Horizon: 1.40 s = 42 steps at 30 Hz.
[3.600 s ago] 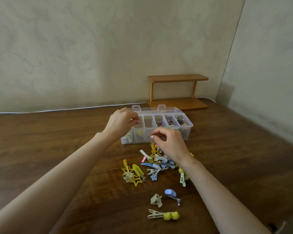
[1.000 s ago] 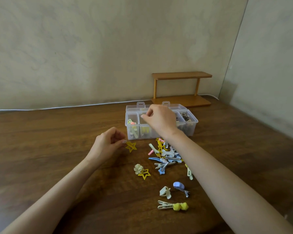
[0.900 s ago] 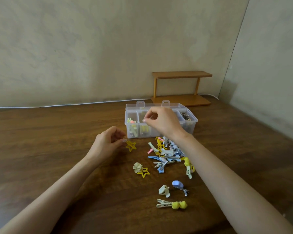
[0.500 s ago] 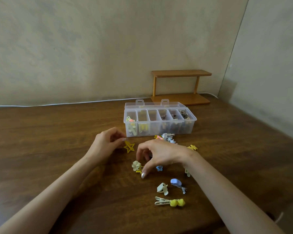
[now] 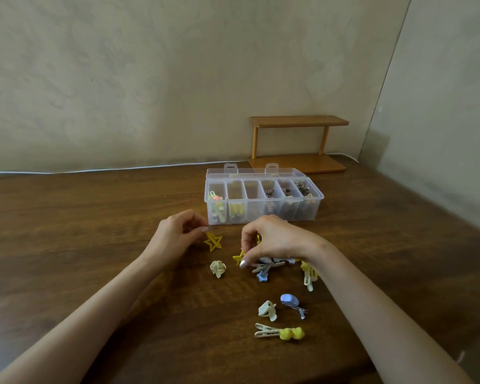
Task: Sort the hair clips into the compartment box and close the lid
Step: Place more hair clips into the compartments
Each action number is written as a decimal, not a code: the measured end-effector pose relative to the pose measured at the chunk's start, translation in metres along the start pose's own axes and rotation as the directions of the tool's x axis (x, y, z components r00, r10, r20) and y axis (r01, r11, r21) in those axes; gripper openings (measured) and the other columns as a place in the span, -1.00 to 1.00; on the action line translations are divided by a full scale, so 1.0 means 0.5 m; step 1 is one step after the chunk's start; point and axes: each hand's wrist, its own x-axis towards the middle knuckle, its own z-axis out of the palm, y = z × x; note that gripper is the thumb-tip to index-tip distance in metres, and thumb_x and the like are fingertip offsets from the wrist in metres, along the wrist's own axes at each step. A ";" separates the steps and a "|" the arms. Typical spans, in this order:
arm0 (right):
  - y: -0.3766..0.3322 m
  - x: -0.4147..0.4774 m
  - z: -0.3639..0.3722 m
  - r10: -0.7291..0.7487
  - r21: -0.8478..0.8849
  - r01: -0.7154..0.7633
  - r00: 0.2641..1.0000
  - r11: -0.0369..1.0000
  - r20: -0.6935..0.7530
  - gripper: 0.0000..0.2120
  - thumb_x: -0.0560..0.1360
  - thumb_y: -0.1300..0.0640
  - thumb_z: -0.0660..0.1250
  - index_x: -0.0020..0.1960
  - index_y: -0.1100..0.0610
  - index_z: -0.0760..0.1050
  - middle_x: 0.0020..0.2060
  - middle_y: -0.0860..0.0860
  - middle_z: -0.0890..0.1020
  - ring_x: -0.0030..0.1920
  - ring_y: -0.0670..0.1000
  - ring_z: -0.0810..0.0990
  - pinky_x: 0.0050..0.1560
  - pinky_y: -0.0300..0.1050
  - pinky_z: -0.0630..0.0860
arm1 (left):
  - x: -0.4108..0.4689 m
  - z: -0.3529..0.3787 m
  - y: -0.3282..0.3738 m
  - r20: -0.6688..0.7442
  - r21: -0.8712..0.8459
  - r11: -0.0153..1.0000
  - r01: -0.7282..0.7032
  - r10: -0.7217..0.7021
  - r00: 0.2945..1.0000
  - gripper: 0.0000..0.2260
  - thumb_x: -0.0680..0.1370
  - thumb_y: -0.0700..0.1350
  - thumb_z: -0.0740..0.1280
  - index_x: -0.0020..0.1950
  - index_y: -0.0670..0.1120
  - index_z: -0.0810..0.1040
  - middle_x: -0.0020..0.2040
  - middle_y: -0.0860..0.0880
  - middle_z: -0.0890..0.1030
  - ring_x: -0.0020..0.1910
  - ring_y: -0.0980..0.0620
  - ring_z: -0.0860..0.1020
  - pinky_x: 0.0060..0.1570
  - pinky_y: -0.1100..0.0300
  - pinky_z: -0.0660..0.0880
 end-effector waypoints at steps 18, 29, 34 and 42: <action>0.031 0.133 -0.046 0.150 0.124 -0.088 0.689 0.988 -0.709 -0.86 0.51 0.08 0.32 -0.10 0.10 0.62 -0.18 -0.05 0.65 -0.11 -0.06 0.58 -0.20 -0.16 0.48 | -0.003 0.006 0.001 -0.011 -0.024 1.000 -0.019 0.019 1.000 -0.95 0.50 -0.21 0.35 -0.07 -0.10 0.56 -0.16 0.01 0.64 -0.22 0.18 0.63 -0.24 0.36 0.56; 0.097 0.020 -0.021 0.133 0.289 0.158 0.620 0.944 -0.773 -0.91 0.51 0.21 0.33 -0.09 0.17 0.61 -0.33 -0.12 0.57 -0.26 -0.18 0.53 -0.22 -0.47 0.42 | 0.020 -0.007 0.076 -0.183 -0.056 0.972 -0.230 0.216 0.959 -0.95 0.47 -0.21 0.38 -0.09 -0.13 0.58 -0.16 0.01 0.64 -0.17 0.12 0.61 -0.14 0.32 0.57; 0.092 0.019 -0.024 0.120 0.295 0.207 0.594 0.933 -0.796 -0.91 0.51 0.19 0.33 -0.10 0.16 0.61 -0.29 -0.11 0.59 -0.25 -0.20 0.54 -0.21 -0.44 0.43 | 0.110 0.001 0.124 -0.220 0.223 0.919 -0.326 0.373 0.902 -0.98 0.45 -0.24 0.40 -0.13 -0.17 0.61 -0.16 -0.04 0.62 -0.20 0.07 0.56 -0.16 0.33 0.50; 0.110 0.028 -0.016 0.121 0.266 0.161 0.597 0.950 -0.793 -0.92 0.51 0.20 0.34 -0.07 0.15 0.61 -0.27 -0.12 0.59 -0.19 -0.15 0.56 -0.18 -0.36 0.46 | 0.191 0.068 0.106 -0.058 0.568 0.774 -0.280 0.378 0.924 -0.82 0.47 -0.17 0.37 0.05 -0.03 0.51 -0.04 0.03 0.62 0.01 -0.02 0.53 -0.07 0.11 0.42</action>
